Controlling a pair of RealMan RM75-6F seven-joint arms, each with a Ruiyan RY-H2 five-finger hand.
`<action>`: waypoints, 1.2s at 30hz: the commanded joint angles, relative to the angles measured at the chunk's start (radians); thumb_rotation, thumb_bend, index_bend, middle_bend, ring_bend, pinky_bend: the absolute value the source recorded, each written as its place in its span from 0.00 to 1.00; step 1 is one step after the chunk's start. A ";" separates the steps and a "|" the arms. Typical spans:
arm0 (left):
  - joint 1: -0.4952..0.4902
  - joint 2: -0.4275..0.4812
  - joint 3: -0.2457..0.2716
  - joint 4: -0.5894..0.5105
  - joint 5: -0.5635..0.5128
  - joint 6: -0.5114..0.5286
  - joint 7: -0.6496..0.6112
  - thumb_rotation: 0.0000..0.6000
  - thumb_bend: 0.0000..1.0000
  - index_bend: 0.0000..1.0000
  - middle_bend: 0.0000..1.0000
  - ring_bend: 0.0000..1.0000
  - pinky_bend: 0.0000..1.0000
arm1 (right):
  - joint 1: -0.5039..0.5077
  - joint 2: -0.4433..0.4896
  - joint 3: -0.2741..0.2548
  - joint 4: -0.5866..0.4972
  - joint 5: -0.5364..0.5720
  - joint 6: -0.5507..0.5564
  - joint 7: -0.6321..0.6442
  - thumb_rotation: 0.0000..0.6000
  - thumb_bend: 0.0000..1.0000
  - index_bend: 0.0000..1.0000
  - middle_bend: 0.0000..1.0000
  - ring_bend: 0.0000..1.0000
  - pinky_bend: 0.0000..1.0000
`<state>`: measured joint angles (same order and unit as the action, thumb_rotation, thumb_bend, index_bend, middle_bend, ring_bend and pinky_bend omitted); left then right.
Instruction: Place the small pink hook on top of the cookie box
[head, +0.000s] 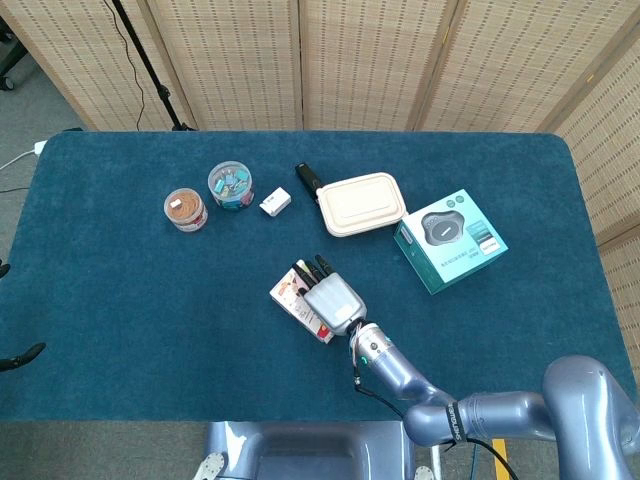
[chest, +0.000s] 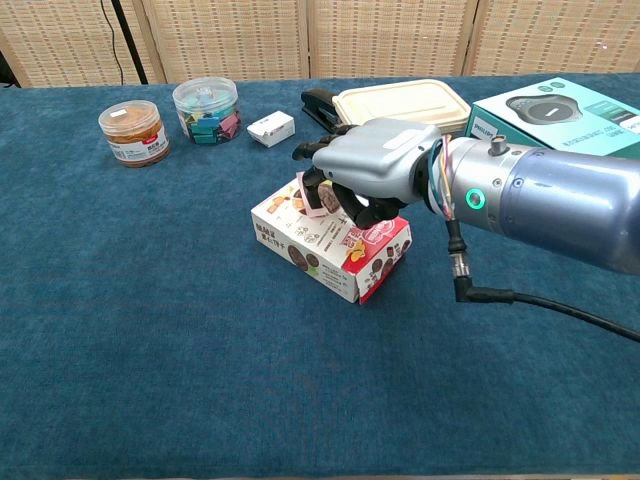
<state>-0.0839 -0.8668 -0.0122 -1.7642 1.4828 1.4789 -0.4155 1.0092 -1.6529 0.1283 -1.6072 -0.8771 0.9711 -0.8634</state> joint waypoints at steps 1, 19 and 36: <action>0.000 0.000 -0.001 0.000 0.000 -0.004 0.000 1.00 0.14 0.00 0.00 0.00 0.00 | -0.006 0.002 -0.013 -0.006 -0.017 0.011 0.004 1.00 1.00 0.34 0.00 0.00 0.00; 0.012 0.000 -0.007 0.002 0.012 0.001 -0.006 1.00 0.14 0.00 0.00 0.00 0.00 | -0.033 0.006 -0.051 0.033 -0.061 0.021 0.030 1.00 1.00 0.35 0.00 0.00 0.00; 0.023 0.001 -0.008 0.014 0.026 0.009 -0.031 1.00 0.14 0.00 0.00 0.00 0.00 | -0.030 -0.029 -0.051 0.022 -0.077 0.052 -0.029 1.00 1.00 0.37 0.00 0.00 0.00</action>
<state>-0.0607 -0.8658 -0.0197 -1.7509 1.5093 1.4883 -0.4455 0.9803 -1.6845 0.0785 -1.5851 -0.9537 1.0214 -0.8901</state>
